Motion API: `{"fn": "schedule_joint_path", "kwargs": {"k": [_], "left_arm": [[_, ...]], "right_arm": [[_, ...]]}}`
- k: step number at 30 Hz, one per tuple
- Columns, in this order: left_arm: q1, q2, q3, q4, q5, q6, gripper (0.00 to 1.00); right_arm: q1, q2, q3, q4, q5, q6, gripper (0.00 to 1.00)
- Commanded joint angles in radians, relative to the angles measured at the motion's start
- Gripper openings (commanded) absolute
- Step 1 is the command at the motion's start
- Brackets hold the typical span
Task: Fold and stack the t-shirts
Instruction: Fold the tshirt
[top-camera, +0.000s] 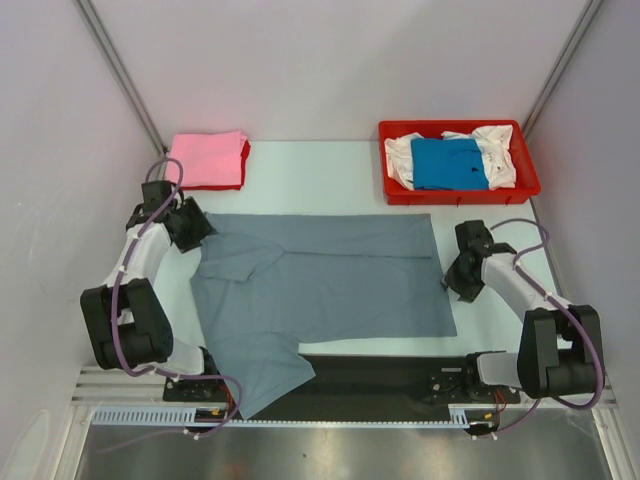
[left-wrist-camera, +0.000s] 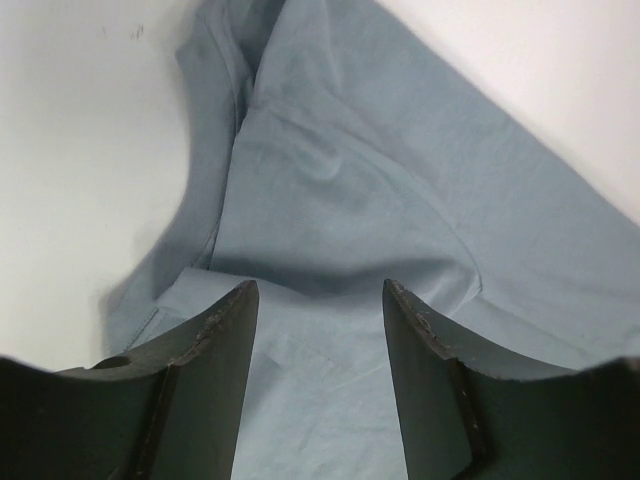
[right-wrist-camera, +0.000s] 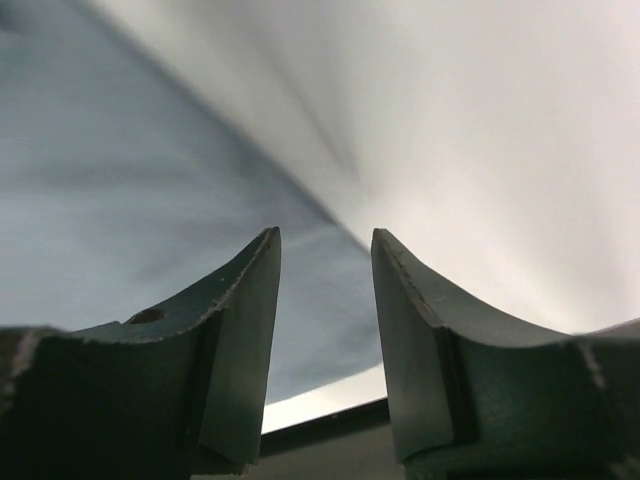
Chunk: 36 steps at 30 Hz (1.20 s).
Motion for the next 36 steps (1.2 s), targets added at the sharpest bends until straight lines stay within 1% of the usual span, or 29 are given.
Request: {"fn": "schedule_joint_path", "kwargs": {"k": [1, 3, 4, 5, 8, 11, 13, 14, 15, 17, 18, 20, 21, 25, 29, 33, 34, 36], "left_arm": [[-0.001, -0.037, -0.019, 0.007, 0.027, -0.006, 0.59], [-0.002, -0.022, 0.006, 0.002, 0.038, -0.006, 0.58], [-0.004, -0.002, 0.018, -0.002, 0.042, -0.004, 0.58], [-0.004, 0.001, 0.035, -0.004, 0.047, -0.001, 0.58], [-0.004, 0.018, 0.056, -0.008, 0.036, 0.008, 0.58], [-0.004, 0.038, 0.076, -0.031, 0.038, 0.014, 0.58], [-0.004, 0.041, 0.075, -0.053, 0.012, 0.002, 0.56], [-0.004, 0.038, 0.069, -0.070, -0.011, -0.007, 0.56], [-0.002, 0.029, 0.052, -0.077, -0.070, -0.018, 0.55], [0.005, 0.023, 0.029, -0.088, -0.118, -0.046, 0.52], [0.012, 0.026, 0.023, -0.084, -0.126, -0.050, 0.52], [0.032, 0.029, 0.016, -0.071, -0.106, -0.053, 0.52], [0.036, 0.041, 0.021, -0.070, -0.102, -0.055, 0.51], [0.038, 0.075, 0.021, -0.080, -0.088, -0.047, 0.52], [0.047, 0.084, -0.020, -0.088, -0.134, -0.037, 0.59], [0.068, 0.087, -0.057, -0.048, -0.123, -0.017, 0.56], [0.070, 0.091, -0.060, -0.041, -0.126, -0.004, 0.56], [0.075, 0.114, -0.063, -0.025, -0.129, 0.018, 0.53]], "right_arm": [[0.026, -0.022, 0.140, 0.022, -0.003, -0.126, 0.47], [0.023, 0.005, 0.168, 0.089, -0.050, -0.149, 0.48], [0.023, 0.022, 0.182, 0.118, -0.116, -0.169, 0.49], [0.029, 0.066, 0.192, 0.159, -0.144, -0.170, 0.49], [0.052, 0.174, 0.232, 0.164, -0.156, -0.152, 0.45], [0.063, 0.219, 0.203, 0.192, -0.164, -0.095, 0.42], [0.065, 0.226, 0.179, 0.201, -0.160, -0.075, 0.40], [0.063, 0.226, 0.164, 0.203, -0.155, -0.057, 0.40], [0.063, 0.223, 0.135, 0.200, -0.132, -0.046, 0.39], [0.056, 0.217, 0.093, 0.201, -0.129, -0.017, 0.37], [0.051, 0.211, 0.047, 0.203, -0.130, -0.006, 0.36], [0.037, 0.196, 0.007, 0.209, -0.132, 0.013, 0.32], [0.030, 0.193, -0.034, 0.211, -0.146, 0.030, 0.32], [0.013, 0.139, -0.083, 0.160, -0.143, 0.049, 0.31], [-0.006, 0.060, -0.102, 0.109, -0.130, 0.032, 0.32], [-0.021, 0.033, -0.070, 0.109, -0.146, -0.032, 0.32], [-0.021, 0.036, -0.055, 0.114, -0.152, -0.049, 0.33], [-0.023, 0.059, 0.005, 0.115, -0.170, -0.101, 0.33]]}}
